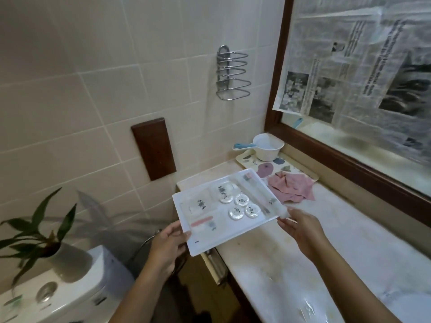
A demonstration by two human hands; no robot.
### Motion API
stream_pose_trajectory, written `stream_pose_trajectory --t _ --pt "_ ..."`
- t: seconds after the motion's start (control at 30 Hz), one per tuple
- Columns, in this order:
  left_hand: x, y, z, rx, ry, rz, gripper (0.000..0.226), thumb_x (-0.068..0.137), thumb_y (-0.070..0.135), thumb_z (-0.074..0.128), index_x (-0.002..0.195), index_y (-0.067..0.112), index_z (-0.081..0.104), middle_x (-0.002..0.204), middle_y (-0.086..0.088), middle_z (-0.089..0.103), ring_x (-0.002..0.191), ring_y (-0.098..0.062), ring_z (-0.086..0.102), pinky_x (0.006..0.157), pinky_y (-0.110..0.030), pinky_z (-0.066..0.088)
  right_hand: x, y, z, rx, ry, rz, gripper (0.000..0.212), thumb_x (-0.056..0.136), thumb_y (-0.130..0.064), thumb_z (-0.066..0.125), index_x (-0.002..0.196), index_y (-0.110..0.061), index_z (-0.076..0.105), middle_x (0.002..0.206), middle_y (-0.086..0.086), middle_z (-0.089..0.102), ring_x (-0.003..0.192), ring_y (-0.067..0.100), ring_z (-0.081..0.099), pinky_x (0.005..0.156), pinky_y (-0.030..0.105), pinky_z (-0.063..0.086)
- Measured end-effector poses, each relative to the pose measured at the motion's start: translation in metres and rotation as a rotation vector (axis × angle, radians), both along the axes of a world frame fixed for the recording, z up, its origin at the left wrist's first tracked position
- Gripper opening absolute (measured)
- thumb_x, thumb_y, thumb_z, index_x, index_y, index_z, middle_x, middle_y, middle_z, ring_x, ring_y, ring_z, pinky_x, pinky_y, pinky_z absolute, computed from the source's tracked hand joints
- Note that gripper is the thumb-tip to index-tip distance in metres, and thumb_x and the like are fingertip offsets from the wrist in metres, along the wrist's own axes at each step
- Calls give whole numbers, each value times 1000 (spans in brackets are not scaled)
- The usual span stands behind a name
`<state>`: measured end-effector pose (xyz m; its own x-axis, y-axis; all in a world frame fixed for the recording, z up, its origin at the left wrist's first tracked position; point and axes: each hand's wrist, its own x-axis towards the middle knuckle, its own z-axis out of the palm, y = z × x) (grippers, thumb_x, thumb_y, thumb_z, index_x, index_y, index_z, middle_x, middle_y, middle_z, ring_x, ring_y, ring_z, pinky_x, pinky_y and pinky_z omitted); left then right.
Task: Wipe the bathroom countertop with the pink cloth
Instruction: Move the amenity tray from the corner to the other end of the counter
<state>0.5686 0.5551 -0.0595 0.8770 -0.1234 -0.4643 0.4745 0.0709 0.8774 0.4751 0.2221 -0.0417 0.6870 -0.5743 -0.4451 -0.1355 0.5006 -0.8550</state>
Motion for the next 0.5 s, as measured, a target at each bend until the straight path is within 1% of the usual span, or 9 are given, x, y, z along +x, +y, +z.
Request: stream_pose_trajectory --t 0.03,0.1,0.17,0.23,0.33,0.4,0.43,0.47,0.5 --pt "15 -1 -6 21 10 -1 34 91 -3 71 117 18 70 104 -4 81 108 -30 73 98 -54 57 17 0 -4 3 9 0 14 101 -3 56 108 6 64 112 24 70 96 35 70 84 35 63" --pt "49 -5 -19 59 29 3 34 90 -2 73 115 21 70 102 -4 81 103 -29 75 92 -51 61 52 1 -11 5 30 -1 11 101 -2 56 101 4 65 109 22 71 97 35 70 90 38 63" --pt "84 -9 -33 100 46 0 36 89 0 75 117 21 69 102 -6 81 99 -28 77 84 -50 63 88 1 -19 6 54 -17 11 101 0 55 97 2 65 103 19 72 100 34 69 99 43 58" --pt "116 -15 -45 131 75 -11 36 89 1 76 117 21 67 102 -7 79 97 -28 77 82 -50 64 124 0 -27 0 96 -39 10 101 0 55 97 -1 65 103 19 72 101 34 67 103 45 55" --pt "157 -27 -61 192 91 -34 34 90 0 75 109 24 62 102 -7 77 96 -26 76 79 -45 64 177 -3 -42 -20 157 -59 8 99 -1 58 103 -6 63 111 16 68 104 32 67 104 45 55" --pt "180 -34 -70 235 98 -72 32 91 0 74 105 25 60 104 -8 75 96 -26 75 82 -45 64 206 -6 -56 -35 182 -52 27 95 -3 61 122 -3 60 118 19 68 111 34 68 104 44 55" --pt "190 -36 -76 263 104 -90 32 91 2 75 105 26 59 105 -7 74 97 -26 75 84 -47 64 217 -7 -63 -43 200 -45 36 94 -4 63 129 -1 57 120 20 68 111 34 68 102 43 54" --pt "199 -38 -81 288 107 -103 32 90 3 76 104 27 59 105 -6 74 97 -26 75 85 -48 64 225 -7 -68 -56 211 -37 37 94 -4 63 130 0 57 118 20 68 106 32 68 99 42 55" --pt "207 -39 -86 314 108 -117 32 90 5 77 104 28 59 105 -5 74 97 -26 75 85 -49 64 233 -8 -73 -59 216 -35 32 94 -4 63 125 1 58 113 19 67 100 29 67 95 40 55"
